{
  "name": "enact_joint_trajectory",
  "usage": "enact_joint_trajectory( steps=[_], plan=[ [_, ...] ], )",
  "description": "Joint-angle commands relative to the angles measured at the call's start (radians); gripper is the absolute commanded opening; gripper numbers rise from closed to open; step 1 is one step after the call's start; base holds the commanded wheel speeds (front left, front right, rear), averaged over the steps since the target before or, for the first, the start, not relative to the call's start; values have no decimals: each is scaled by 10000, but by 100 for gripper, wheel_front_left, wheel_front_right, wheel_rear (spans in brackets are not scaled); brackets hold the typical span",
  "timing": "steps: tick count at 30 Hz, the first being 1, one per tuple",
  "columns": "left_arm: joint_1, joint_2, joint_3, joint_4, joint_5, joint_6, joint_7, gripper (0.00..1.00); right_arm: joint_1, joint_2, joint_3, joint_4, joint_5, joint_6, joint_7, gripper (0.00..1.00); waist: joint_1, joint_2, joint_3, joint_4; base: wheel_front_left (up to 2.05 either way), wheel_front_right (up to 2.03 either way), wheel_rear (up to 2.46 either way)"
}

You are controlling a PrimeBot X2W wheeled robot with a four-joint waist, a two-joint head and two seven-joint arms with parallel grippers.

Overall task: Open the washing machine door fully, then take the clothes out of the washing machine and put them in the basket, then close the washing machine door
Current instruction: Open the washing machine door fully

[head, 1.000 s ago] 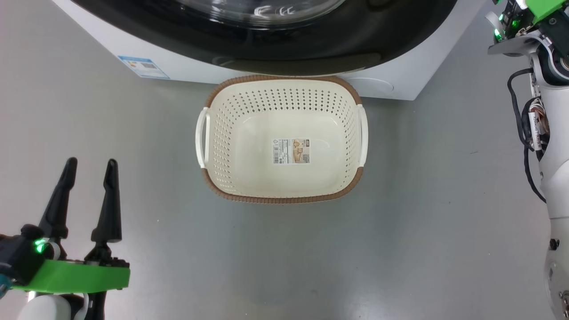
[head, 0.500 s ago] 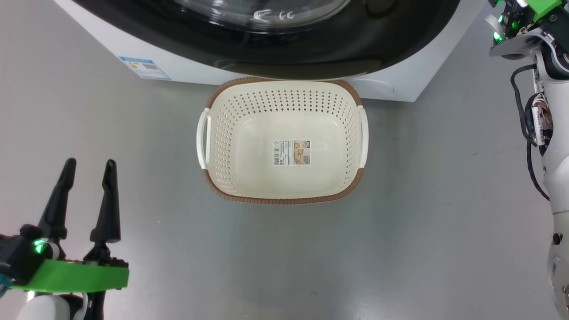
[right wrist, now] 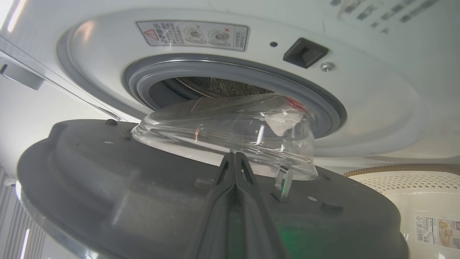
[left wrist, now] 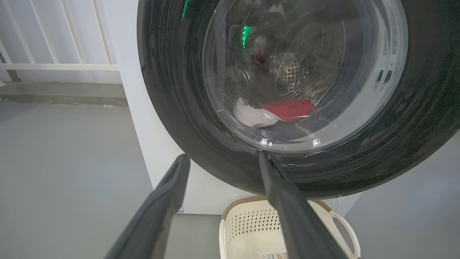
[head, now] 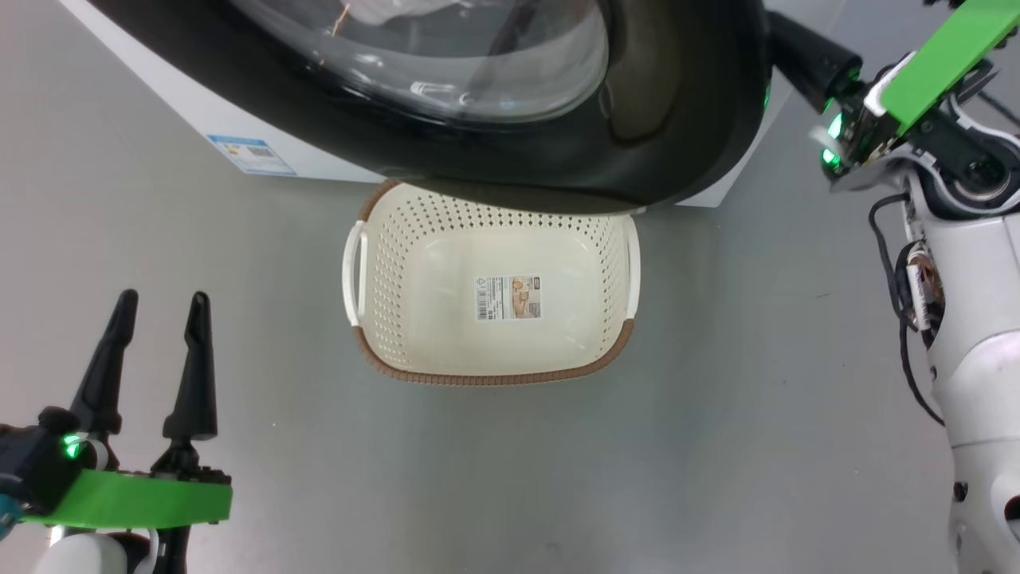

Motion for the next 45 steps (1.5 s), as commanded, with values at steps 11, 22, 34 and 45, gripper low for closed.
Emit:
enact_joint_trajectory(
  steps=[11,22,34,45],
  plan=[
    [276,325,344,-119,207,-31,-82,100,1153,419,257,-869,284,17,634,0,0,0,-585,-246,0,0,0],
    [454,322,297,-79,253,-31,-82,100,1660,559,198,-1024,657,17,1264,0,0,0,-893,-362,0,0,0],
    [601,284,298,-70,338,-31,-82,100,2039,380,-323,-1596,407,17,505,0,0,0,-1194,-412,0,0,0],
    [648,284,420,-229,317,-31,-82,100,2803,-14,-446,-3696,-535,17,-547,100,0,0,-1161,-514,0,0,0]
  ],
)
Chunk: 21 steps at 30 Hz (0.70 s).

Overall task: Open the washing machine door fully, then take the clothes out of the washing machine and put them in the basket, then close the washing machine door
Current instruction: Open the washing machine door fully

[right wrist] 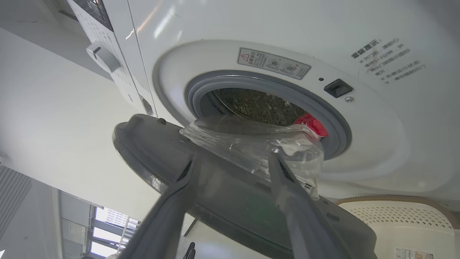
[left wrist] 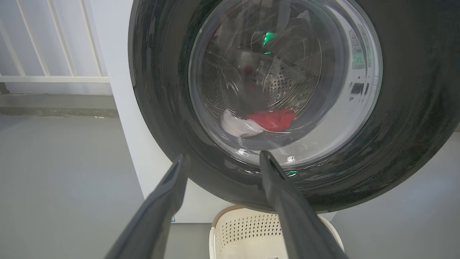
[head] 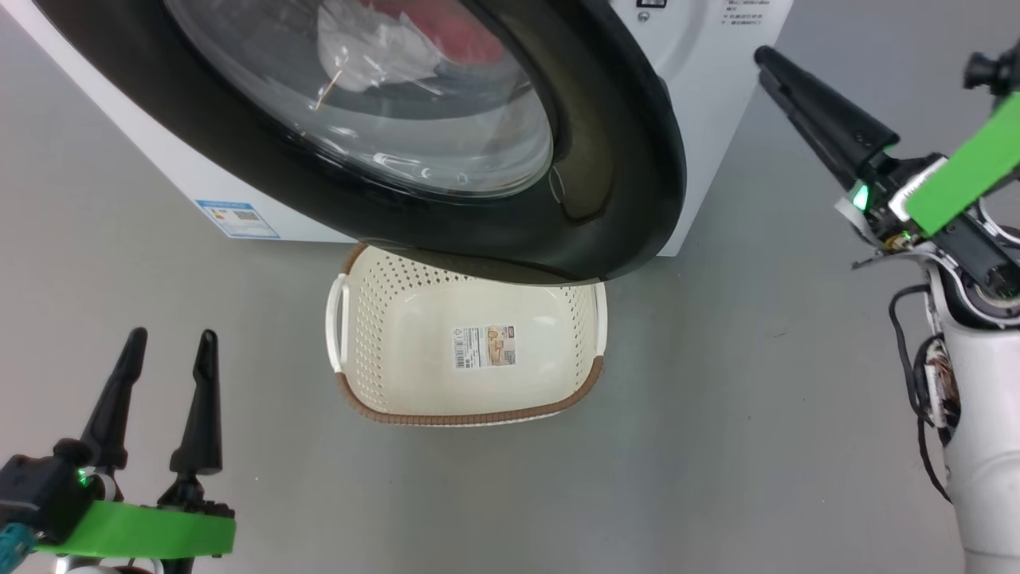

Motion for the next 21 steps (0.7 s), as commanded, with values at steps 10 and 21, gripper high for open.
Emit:
enact_joint_trajectory(
  steps=[10,21],
  plan=[
    [-19,318,430,-310,26,-31,-82,100,2011,-537,977,-3574,-2110,17,-2499,100,0,-1,131,-84,0,0,0],
    [-162,278,386,-314,-38,-31,-82,100,4196,-1605,2834,-4433,-4314,17,-6458,100,0,-1,187,-99,0,0,0]
  ],
)
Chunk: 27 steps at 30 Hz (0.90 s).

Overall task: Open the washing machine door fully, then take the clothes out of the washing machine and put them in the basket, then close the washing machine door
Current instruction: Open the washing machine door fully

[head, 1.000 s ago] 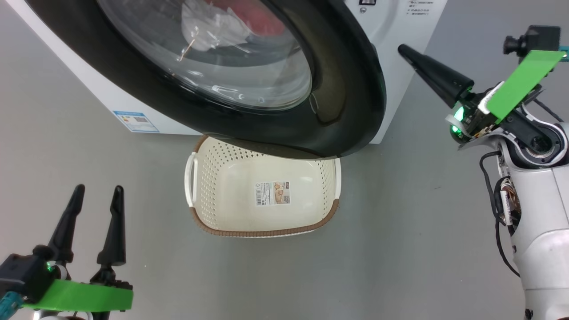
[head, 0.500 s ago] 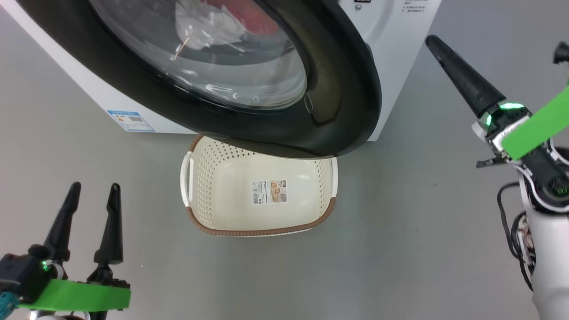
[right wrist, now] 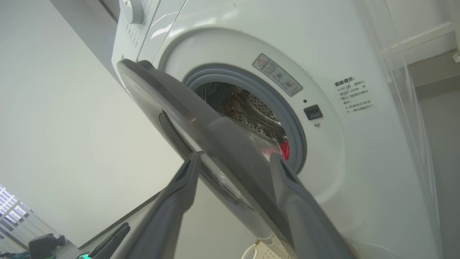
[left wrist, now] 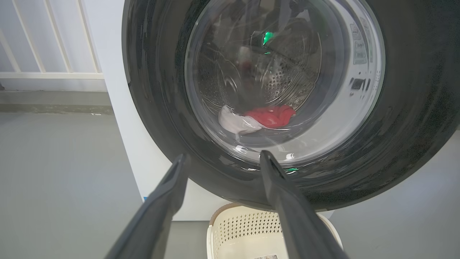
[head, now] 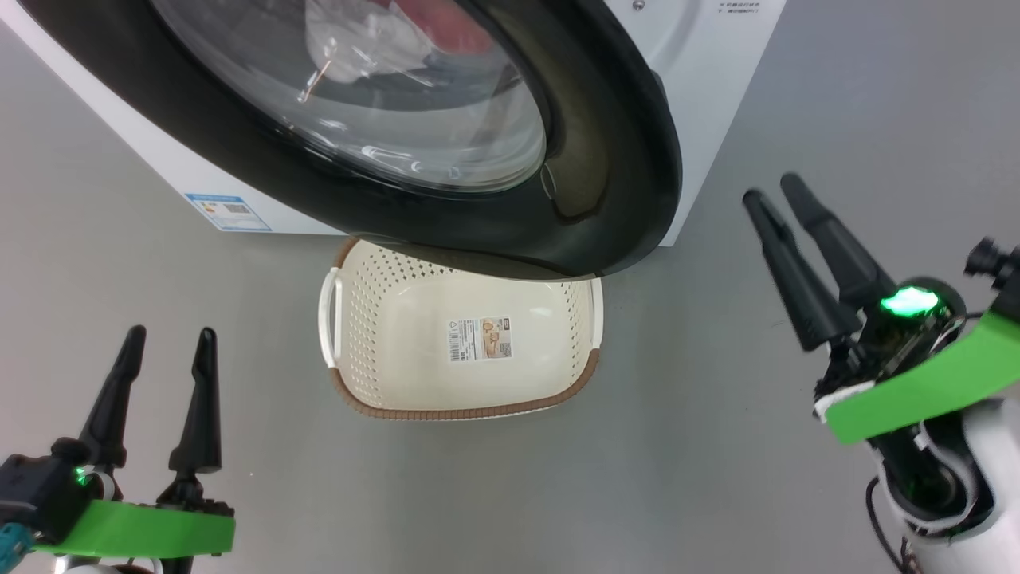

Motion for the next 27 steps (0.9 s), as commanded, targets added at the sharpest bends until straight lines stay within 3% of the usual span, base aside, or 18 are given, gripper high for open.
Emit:
enact_joint_trajectory(
  steps=[1,10,22,27],
  plan=[
    [-147,271,386,-272,-24,-31,-82,100,459,-106,427,-17,-397,17,-683,100,0,0,-16,-19,0,0,0],
    [-111,224,553,-782,52,-31,-82,100,990,164,873,1012,-1799,17,-2468,100,0,0,13,-35,0,0,0],
    [-75,264,535,-815,78,-31,-82,100,1286,1379,-111,1438,-4502,17,-2684,100,0,0,94,-110,0,0,0],
    [-78,289,481,-794,98,-31,-82,100,1369,1648,-288,1493,-4937,17,-2686,100,0,0,86,-112,0,0,0]
  ],
)
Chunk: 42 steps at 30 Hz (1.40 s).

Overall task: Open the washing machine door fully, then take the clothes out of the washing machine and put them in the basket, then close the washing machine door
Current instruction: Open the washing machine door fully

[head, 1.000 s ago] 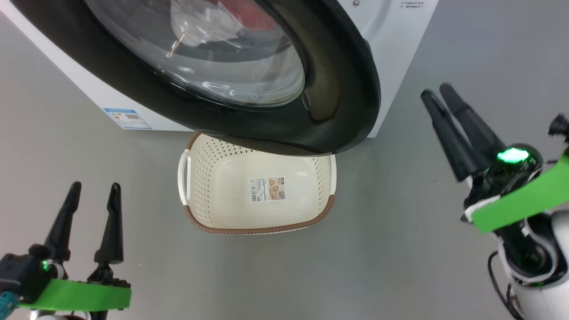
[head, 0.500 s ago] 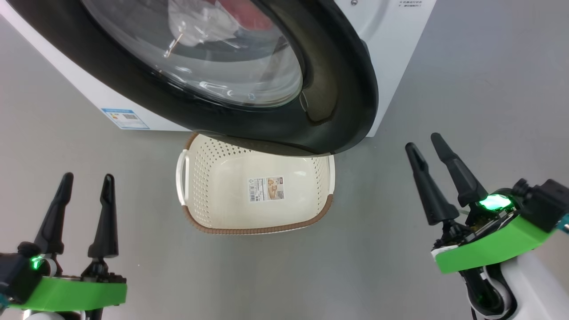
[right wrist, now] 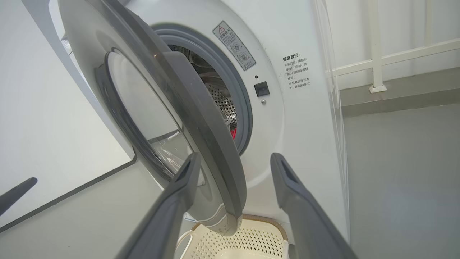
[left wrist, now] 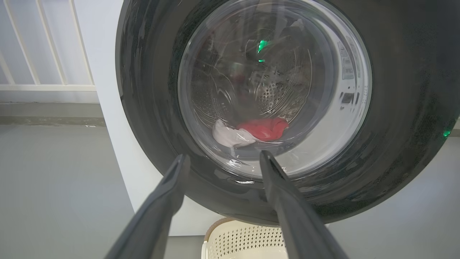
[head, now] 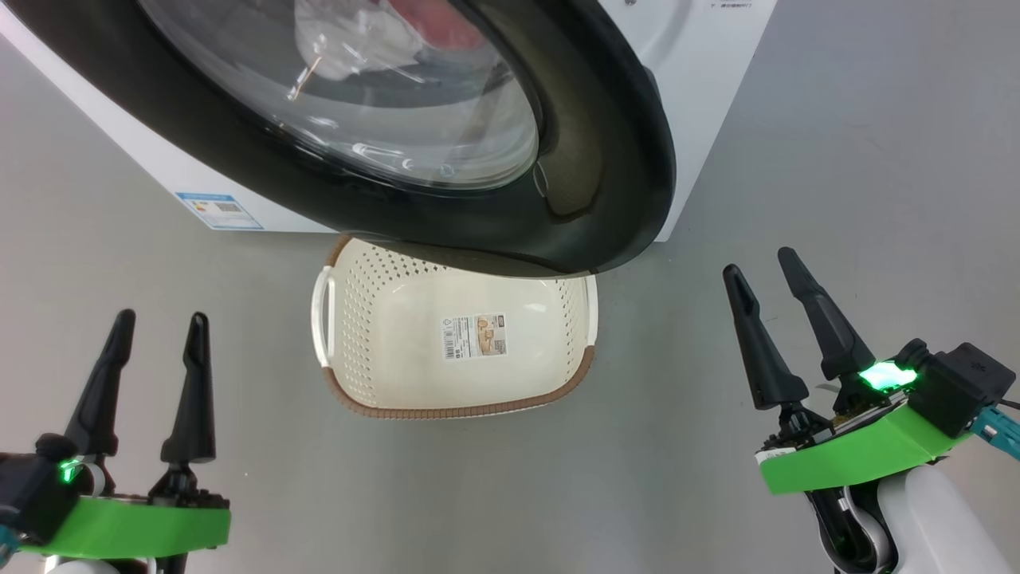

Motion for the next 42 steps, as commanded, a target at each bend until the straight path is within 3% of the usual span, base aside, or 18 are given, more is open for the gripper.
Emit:
enact_joint_trajectory(
  steps=[1,20,29,31,33,36,38,39,42],
  plan=[
    [-70,300,353,-213,124,-31,-82,100,157,68,136,-238,-175,16,-116,100,0,0,-11,-1,0,0,0],
    [12,293,261,-104,194,-31,-82,100,-119,-225,-29,-250,223,16,-118,100,0,0,-191,-4,0,0,0],
    [29,337,289,-80,198,-31,-82,100,-1073,-825,121,254,2246,16,-89,99,0,0,-177,-34,0,0,0],
    [23,344,301,-80,196,-31,-82,100,-1421,-959,161,478,2933,16,185,75,0,0,-157,-37,0,0,0],
    [8,355,292,-82,186,-31,-82,100,-1812,-1095,190,678,3651,16,522,64,0,0,-127,-22,0,0,0],
    [-23,373,304,-99,150,-31,-82,100,-2399,-1320,255,853,4613,16,968,40,0,0,-39,22,0,0,0],
    [-47,384,330,-110,128,-31,-82,100,-2752,-1416,268,981,5234,16,1248,8,0,0,4,50,0,0,0],
    [-54,388,343,-113,120,-31,-82,100,-2925,-1446,277,1033,5554,16,1402,0,0,0,23,66,0,0,0],
    [-71,404,374,-117,103,-31,-82,100,-3420,-1519,285,1239,6549,16,2006,0,0,0,72,100,0,0,0]
  ],
)
